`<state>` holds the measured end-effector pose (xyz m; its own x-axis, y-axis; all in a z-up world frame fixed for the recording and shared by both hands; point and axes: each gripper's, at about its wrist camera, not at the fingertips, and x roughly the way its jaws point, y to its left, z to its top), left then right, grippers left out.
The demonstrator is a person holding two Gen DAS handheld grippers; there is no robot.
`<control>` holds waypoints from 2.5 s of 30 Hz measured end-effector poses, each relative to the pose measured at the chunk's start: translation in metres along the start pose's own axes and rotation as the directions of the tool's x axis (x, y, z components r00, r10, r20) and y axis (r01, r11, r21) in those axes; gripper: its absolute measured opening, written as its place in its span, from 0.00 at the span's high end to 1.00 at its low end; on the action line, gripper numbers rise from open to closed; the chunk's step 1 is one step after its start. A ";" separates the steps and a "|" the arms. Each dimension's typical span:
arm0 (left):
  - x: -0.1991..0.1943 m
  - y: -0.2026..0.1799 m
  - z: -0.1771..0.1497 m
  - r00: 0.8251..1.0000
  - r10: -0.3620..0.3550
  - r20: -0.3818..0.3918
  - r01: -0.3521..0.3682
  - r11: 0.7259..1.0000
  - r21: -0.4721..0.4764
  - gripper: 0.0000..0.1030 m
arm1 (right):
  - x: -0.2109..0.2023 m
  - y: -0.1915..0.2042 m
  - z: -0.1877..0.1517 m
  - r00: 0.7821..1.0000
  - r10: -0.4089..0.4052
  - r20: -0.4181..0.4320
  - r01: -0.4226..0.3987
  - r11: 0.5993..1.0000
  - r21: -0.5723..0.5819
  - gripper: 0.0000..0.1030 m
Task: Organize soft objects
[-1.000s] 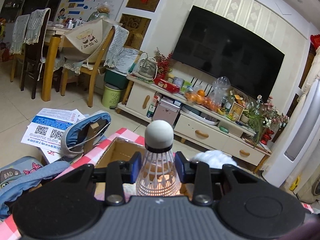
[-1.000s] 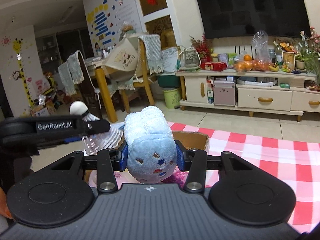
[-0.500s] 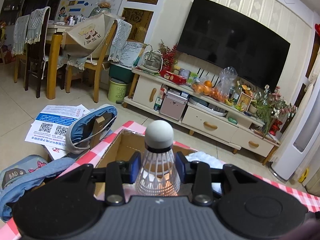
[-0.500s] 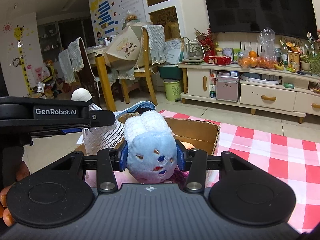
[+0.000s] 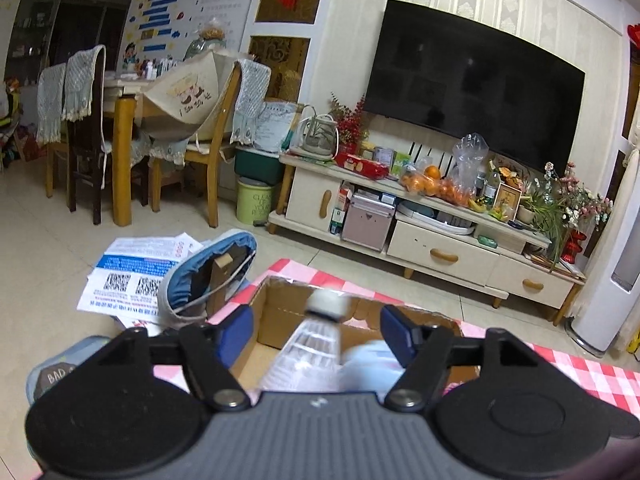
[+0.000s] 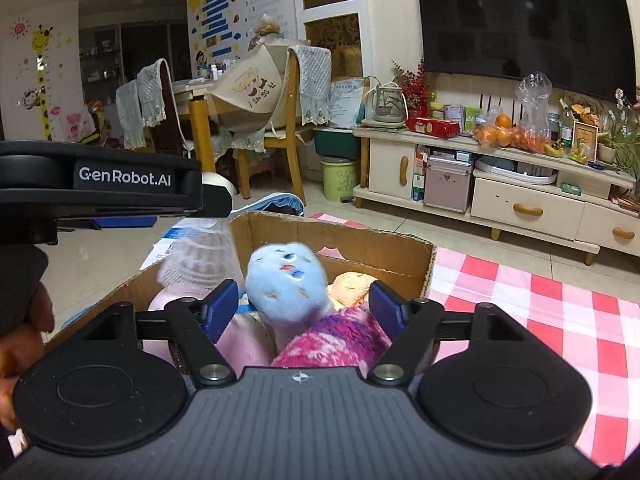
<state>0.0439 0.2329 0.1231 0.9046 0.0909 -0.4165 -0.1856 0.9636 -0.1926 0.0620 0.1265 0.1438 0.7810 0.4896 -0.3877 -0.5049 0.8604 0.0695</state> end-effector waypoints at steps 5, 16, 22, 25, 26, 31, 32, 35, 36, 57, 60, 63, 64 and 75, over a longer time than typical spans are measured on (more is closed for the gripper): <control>-0.009 -0.005 0.001 1.000 -0.008 0.025 0.007 0.999 0.034 0.16 | -0.017 -0.007 -0.002 0.999 -0.024 0.025 0.023 0.999 0.027 0.05; -0.038 -0.020 -0.009 0.997 -0.021 0.069 0.012 0.992 0.126 0.01 | -0.060 -0.028 -0.017 0.986 -0.163 0.040 0.156 0.979 0.134 0.00; -0.054 -0.024 -0.019 0.997 -0.023 0.073 0.013 0.990 0.143 0.01 | -0.081 -0.037 -0.028 0.977 -0.211 0.035 0.202 0.963 0.176 0.00; -0.062 -0.023 -0.025 0.997 -0.030 0.071 0.020 0.991 0.136 0.01 | -0.090 -0.036 -0.033 0.974 -0.222 0.031 0.213 0.960 0.182 0.00; -0.065 -0.022 -0.027 0.997 -0.030 0.069 0.020 0.991 0.136 0.01 | -0.092 -0.035 -0.035 0.974 -0.226 0.028 0.217 0.959 0.183 0.00; -0.079 -0.025 -0.040 0.998 -0.025 0.053 0.016 0.986 0.163 0.01 | -0.105 -0.027 -0.045 0.970 -0.242 0.009 0.236 0.955 0.179 0.00; -0.082 -0.025 -0.042 0.998 -0.024 0.050 0.015 0.985 0.170 0.01 | -0.107 -0.025 -0.047 0.970 -0.244 0.005 0.239 0.955 0.176 0.00; -0.092 -0.023 -0.051 0.999 -0.027 0.041 0.019 0.984 0.175 0.01 | -0.112 -0.021 -0.054 0.971 -0.239 -0.005 0.237 0.956 0.174 0.00; -0.096 -0.022 -0.053 0.999 -0.030 0.038 0.023 0.984 0.177 0.01 | -0.115 -0.019 -0.055 0.971 -0.239 -0.009 0.237 0.956 0.173 0.00; -0.151 -0.002 -0.095 0.999 -0.025 0.023 0.019 0.973 0.228 0.01 | -0.155 0.011 -0.083 0.978 -0.205 -0.028 0.207 0.965 0.159 0.00; -0.156 0.000 -0.098 0.999 -0.016 0.028 0.009 0.973 0.232 0.01 | -0.155 0.013 -0.086 0.980 -0.196 -0.029 0.198 0.967 0.157 0.00; -0.159 0.005 -0.098 0.999 -0.017 0.032 0.009 0.975 0.223 0.01 | -0.157 0.018 -0.090 0.981 -0.191 -0.030 0.193 0.969 0.153 0.00; -0.160 0.006 -0.099 0.999 -0.017 0.034 0.009 0.975 0.220 0.01 | -0.158 0.019 -0.091 0.981 -0.191 -0.030 0.193 0.970 0.148 0.00; -0.164 0.014 -0.107 0.999 -0.018 0.047 0.007 0.976 0.219 0.01 | -0.164 0.027 -0.098 0.978 -0.208 -0.028 0.210 0.968 0.134 0.00</control>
<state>-0.1483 0.2042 0.0943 0.9250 0.0851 -0.3703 -0.0901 0.9959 0.0038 -0.1154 0.0559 0.1192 0.8583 0.2959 -0.4193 -0.2757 0.9550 0.1096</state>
